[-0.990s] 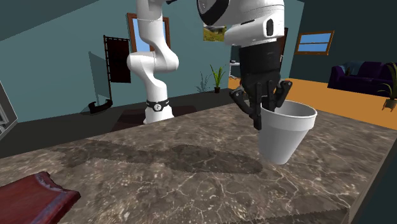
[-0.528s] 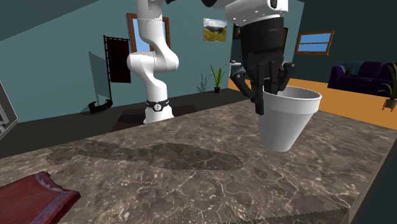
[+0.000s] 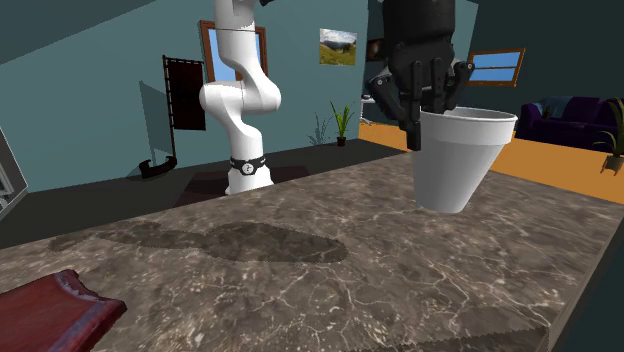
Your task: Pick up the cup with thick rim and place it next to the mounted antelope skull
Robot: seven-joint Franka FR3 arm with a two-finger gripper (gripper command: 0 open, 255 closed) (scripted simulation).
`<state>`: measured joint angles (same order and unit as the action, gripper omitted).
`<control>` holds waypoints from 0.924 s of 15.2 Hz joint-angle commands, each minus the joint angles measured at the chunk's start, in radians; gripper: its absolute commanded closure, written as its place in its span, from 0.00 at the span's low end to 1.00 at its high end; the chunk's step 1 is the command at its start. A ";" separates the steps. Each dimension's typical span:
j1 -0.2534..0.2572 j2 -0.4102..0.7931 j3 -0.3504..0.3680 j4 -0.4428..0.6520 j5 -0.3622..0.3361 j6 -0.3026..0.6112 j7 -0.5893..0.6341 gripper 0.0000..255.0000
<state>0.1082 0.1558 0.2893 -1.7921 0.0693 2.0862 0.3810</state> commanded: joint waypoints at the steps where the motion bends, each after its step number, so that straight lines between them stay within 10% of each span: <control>1: -0.001 -0.006 0.000 0.019 0.001 -0.026 0.000 1.00; 14: -0.001 -0.018 0.001 0.180 -0.001 -0.196 0.014 1.00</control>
<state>0.1084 0.1401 0.2905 -1.6250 0.0681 1.9044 0.3954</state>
